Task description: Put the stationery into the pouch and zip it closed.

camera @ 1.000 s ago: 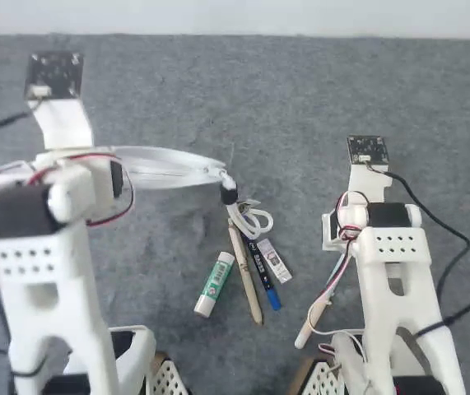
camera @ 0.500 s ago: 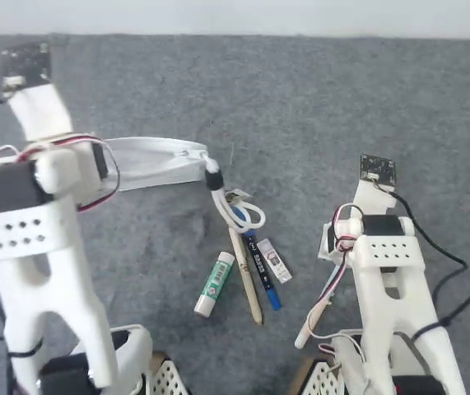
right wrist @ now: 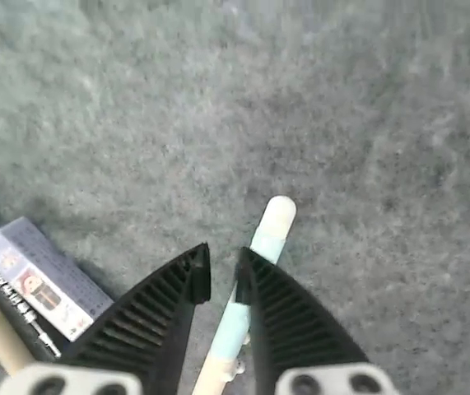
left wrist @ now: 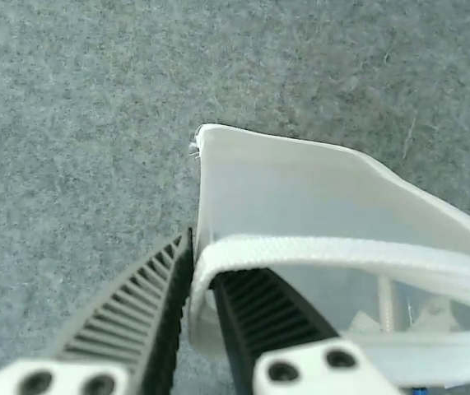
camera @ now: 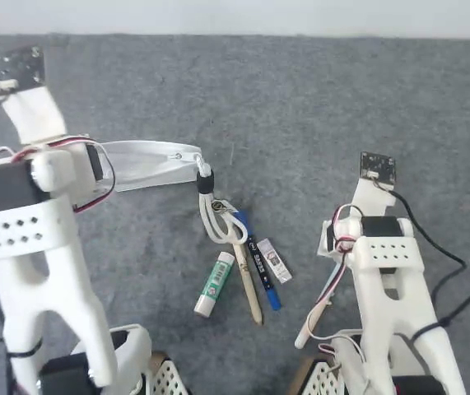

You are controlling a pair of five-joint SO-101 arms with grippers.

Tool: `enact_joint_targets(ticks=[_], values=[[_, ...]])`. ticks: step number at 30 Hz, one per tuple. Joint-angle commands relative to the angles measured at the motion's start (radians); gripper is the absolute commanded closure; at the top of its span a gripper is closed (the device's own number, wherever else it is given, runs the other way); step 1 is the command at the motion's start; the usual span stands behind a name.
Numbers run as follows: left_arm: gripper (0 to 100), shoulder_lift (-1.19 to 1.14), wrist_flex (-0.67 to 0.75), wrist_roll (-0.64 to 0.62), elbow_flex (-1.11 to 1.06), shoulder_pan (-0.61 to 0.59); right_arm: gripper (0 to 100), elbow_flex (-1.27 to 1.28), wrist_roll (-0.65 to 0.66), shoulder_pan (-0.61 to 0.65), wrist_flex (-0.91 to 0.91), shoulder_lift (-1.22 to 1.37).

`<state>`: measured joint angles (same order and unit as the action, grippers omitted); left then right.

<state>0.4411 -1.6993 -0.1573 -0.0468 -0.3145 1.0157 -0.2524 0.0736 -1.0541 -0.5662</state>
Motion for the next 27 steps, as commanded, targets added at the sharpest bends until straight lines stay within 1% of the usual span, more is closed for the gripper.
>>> enact_joint_targets(ticks=[1, 3, 5, 10, 13, 19, 22, 23, 25, 26, 27], values=[[99, 0.005, -0.015, -0.023, 0.004, -0.008, 92.0, 0.008, -0.011, -0.012, 0.022, 0.001], [99, 0.005, -0.015, -0.023, 0.004, -0.008, 85.8, 0.018, -0.011, -0.013, 0.007, 0.001], [99, 0.005, -0.017, -0.023, 0.004, -0.008, 82.5, 0.021, -0.011, -0.013, -0.021, 0.001], [99, 0.005, -0.015, -0.023, -0.008, -0.008, 86.6, 0.023, -0.009, -0.015, -0.025, 0.001], [99, 0.005, -0.011, -0.023, -0.025, -0.008, 87.1, 0.023, -0.008, -0.015, -0.024, 0.022], [99, 0.005, -0.009, -0.023, -0.027, -0.003, 87.5, 0.003, -0.011, -0.013, 0.077, 0.251], [99, 0.005, -0.009, -0.023, -0.027, -0.003, 88.0, -0.046, -0.011, -0.013, 0.067, 0.344], [99, 0.005, -0.006, -0.023, -0.027, -0.003, 90.2, -0.068, -0.012, -0.013, 0.050, 0.361], [99, 0.005, 0.003, -0.023, -0.027, -0.003, 98.3, -0.103, -0.005, -0.010, 0.025, 0.375], [99, 0.005, 0.005, -0.023, -0.027, -0.003, 99.8, -0.114, -0.005, -0.010, 0.015, 0.374], [99, 0.005, 0.005, -0.023, -0.027, -0.003, 98.0, -0.118, -0.005, -0.010, 0.001, 0.366]])
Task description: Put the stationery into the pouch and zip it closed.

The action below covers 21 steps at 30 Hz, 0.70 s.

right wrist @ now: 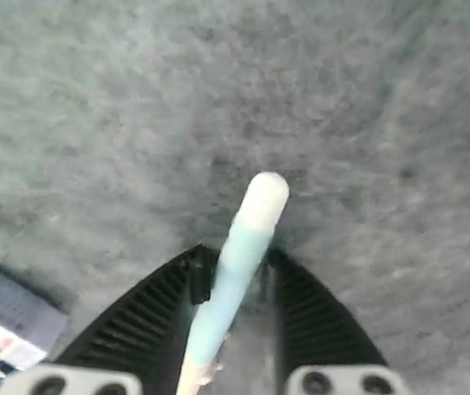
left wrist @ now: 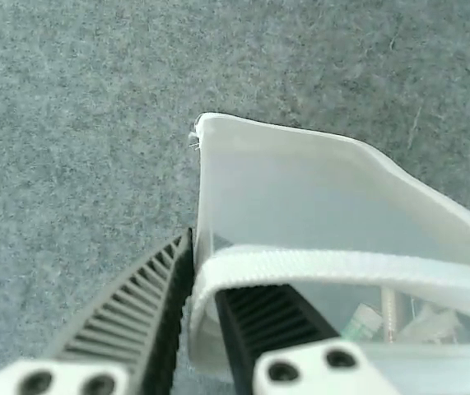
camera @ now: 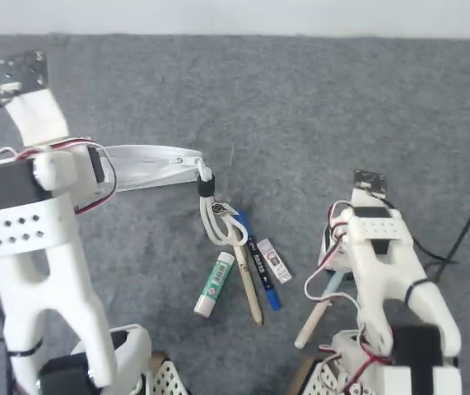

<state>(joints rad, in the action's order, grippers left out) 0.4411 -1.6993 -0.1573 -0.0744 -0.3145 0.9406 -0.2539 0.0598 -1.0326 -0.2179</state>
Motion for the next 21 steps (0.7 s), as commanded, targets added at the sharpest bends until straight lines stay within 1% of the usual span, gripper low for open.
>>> enact_joint_targets(ticks=[1, 3, 5, 11, 16, 21], values=[[99, 0.005, 0.005, -0.023, 0.001, -0.003, 97.7, -0.049, -0.003, 0.004, -0.041, 0.004], [99, 0.005, 0.005, -0.023, 0.001, -0.003, 99.5, -0.051, -0.003, 0.010, -0.068, -0.042], [99, 0.005, 0.003, -0.023, 0.001, -0.003, 99.2, -0.051, -0.003, 0.010, -0.107, -0.114], [99, 0.005, 0.000, -0.023, 0.001, -0.002, 99.3, -0.051, 0.000, 0.010, -0.208, -0.390], [99, 0.005, 0.003, -0.023, 0.001, -0.002, 99.3, -0.051, 0.101, 0.010, -0.220, -0.582], [99, 0.005, 0.003, -0.023, 0.001, -0.002, 99.3, -0.051, 0.161, 0.010, -0.216, -0.731]])
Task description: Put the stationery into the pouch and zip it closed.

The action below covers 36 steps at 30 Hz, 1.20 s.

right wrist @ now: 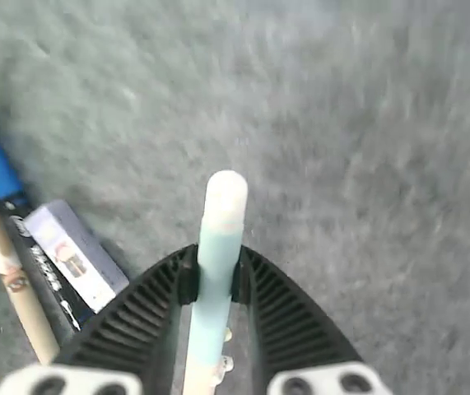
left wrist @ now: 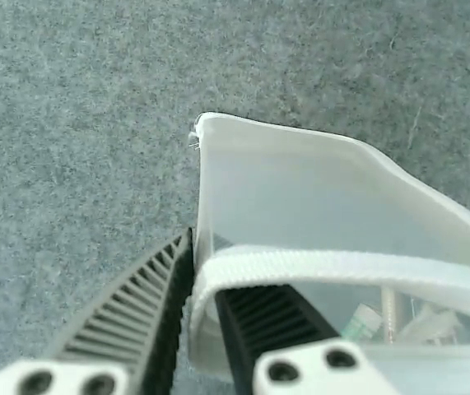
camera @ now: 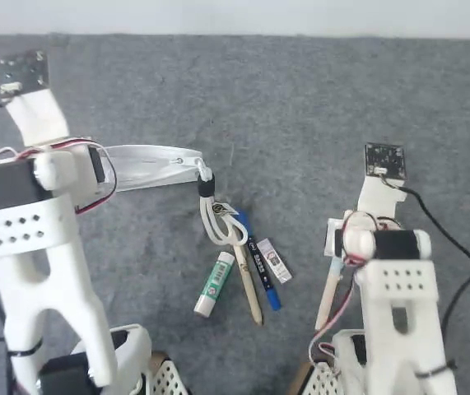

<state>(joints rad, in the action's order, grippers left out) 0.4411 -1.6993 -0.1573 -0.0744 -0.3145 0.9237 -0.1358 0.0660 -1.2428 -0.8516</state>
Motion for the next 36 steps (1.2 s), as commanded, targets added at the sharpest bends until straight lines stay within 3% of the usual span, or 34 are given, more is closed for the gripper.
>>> enact_joint_targets(ticks=[1, 10, 19, 24, 36], values=[[99, 0.005, 0.003, -0.023, 0.001, -0.002, 99.3, -0.034, 0.052, 0.004, -0.005, -0.117], [99, 0.005, 0.000, -0.023, 0.001, -0.002, 99.3, -0.097, 0.213, 0.004, -0.065, -0.205], [99, 0.005, 0.000, -0.023, 0.001, -0.002, 99.3, -0.324, 0.278, 0.008, -0.217, -0.085], [99, 0.005, 0.000, -0.023, 0.001, -0.002, 99.3, -0.502, 0.272, 0.105, -0.286, -0.012], [99, 0.005, 0.000, -0.023, 0.001, -0.002, 99.3, -1.000, 0.270, 0.486, -0.337, 0.140]])
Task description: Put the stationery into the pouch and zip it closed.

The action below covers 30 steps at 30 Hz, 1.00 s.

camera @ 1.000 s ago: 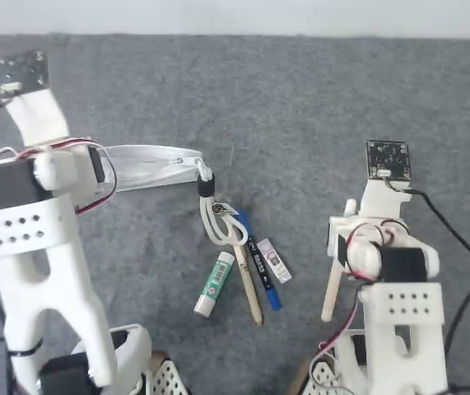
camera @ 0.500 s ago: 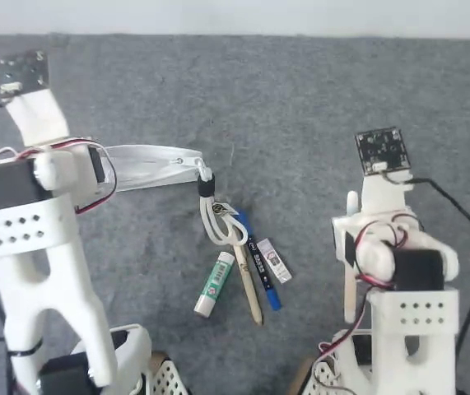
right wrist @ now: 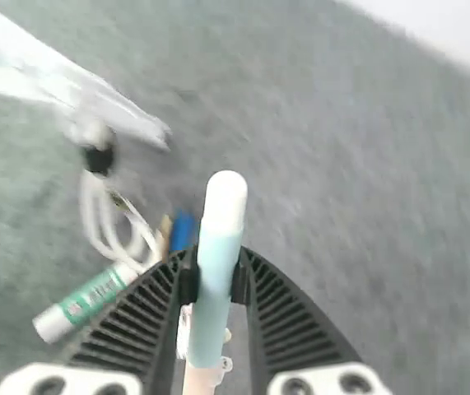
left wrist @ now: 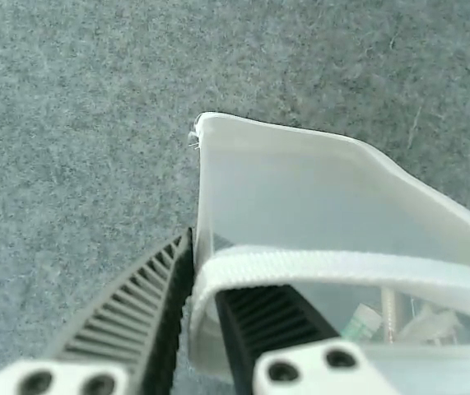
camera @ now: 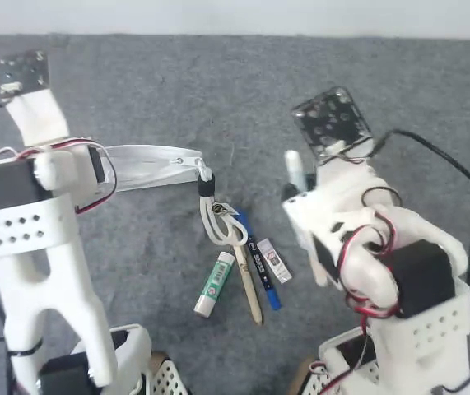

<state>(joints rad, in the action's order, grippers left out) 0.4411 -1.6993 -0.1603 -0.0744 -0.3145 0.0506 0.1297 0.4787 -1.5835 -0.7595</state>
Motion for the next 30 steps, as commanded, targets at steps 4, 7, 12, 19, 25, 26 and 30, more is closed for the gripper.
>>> enact_joint_targets(ticks=[4, 7, 12, 19, 25, 26, 30], values=[[99, 0.005, -0.002, -0.020, 0.001, -0.002, 99.3, -0.249, 0.005, 0.182, 0.004, 0.111], [99, 0.005, -0.002, -0.020, 0.001, -0.002, 99.3, -0.331, 0.006, 0.248, 0.028, 0.151], [99, 0.005, -0.002, -0.020, -0.001, -0.002, 99.3, -0.377, 0.014, 0.297, 0.199, 0.196], [99, 0.005, -0.002, -0.020, -0.001, -0.002, 99.3, -0.376, 0.086, 0.363, 0.424, 0.271], [99, 0.005, 0.003, -0.020, -0.027, -0.002, 99.3, -0.374, 0.118, 0.389, 0.608, 0.346], [99, 0.005, 0.003, -0.020, -0.028, -0.002, 99.3, -0.374, 0.118, 0.389, 0.638, 0.360], [99, 0.005, 0.003, -0.020, -0.027, -0.002, 99.2, -0.374, 0.117, 0.389, 0.745, 0.409]])
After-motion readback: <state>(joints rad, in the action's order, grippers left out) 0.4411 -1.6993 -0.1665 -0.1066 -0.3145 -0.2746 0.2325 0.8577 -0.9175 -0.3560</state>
